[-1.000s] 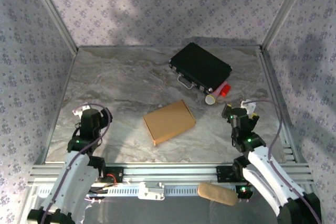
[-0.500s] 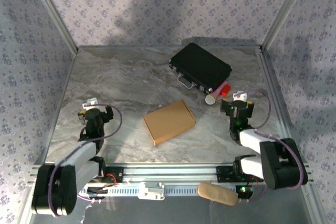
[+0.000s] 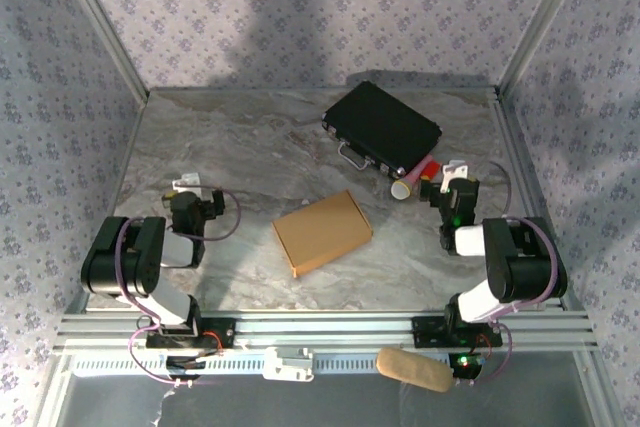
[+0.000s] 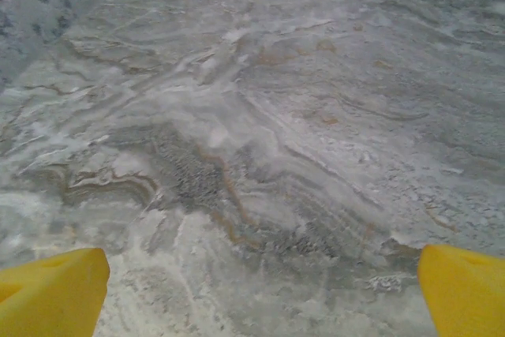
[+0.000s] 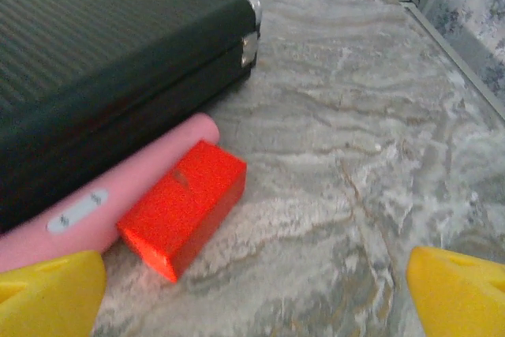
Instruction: Fold the paper box
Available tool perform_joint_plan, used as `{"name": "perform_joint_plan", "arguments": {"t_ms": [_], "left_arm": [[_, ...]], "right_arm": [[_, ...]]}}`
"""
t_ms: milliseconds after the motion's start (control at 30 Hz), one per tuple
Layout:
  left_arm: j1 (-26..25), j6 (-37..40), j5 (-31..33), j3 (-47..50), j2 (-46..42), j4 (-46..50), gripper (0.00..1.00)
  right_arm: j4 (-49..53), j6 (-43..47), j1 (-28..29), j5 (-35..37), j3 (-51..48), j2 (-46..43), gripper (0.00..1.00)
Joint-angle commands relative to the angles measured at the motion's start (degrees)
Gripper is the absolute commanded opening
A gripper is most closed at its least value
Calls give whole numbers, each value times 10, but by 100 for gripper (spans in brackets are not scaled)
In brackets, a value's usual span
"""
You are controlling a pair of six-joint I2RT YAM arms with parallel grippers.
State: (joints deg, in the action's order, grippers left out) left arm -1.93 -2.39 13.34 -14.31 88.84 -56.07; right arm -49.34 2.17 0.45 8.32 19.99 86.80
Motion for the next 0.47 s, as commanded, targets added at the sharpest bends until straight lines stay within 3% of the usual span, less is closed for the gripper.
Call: {"name": "perform_joint_plan", "arguments": {"t_ms": [0, 33, 67, 133, 433], "left_arm": [[22, -8, -43, -85, -10, 70, 100], [24, -10, -51, -90, -12, 103, 100], [24, -7, -49, -77, 0, 46, 100], [25, -11, -49, -88, -14, 93, 100], [24, -9, -49, -84, -10, 77, 100]], "right_arm": [[36, -11, -20, -38, 25, 2, 99], [31, -8, -16, -33, 24, 3, 99], [34, -9, -16, -34, 24, 2, 99], [33, -9, -16, -34, 24, 3, 99], [28, -6, -14, -32, 21, 2, 99]]}}
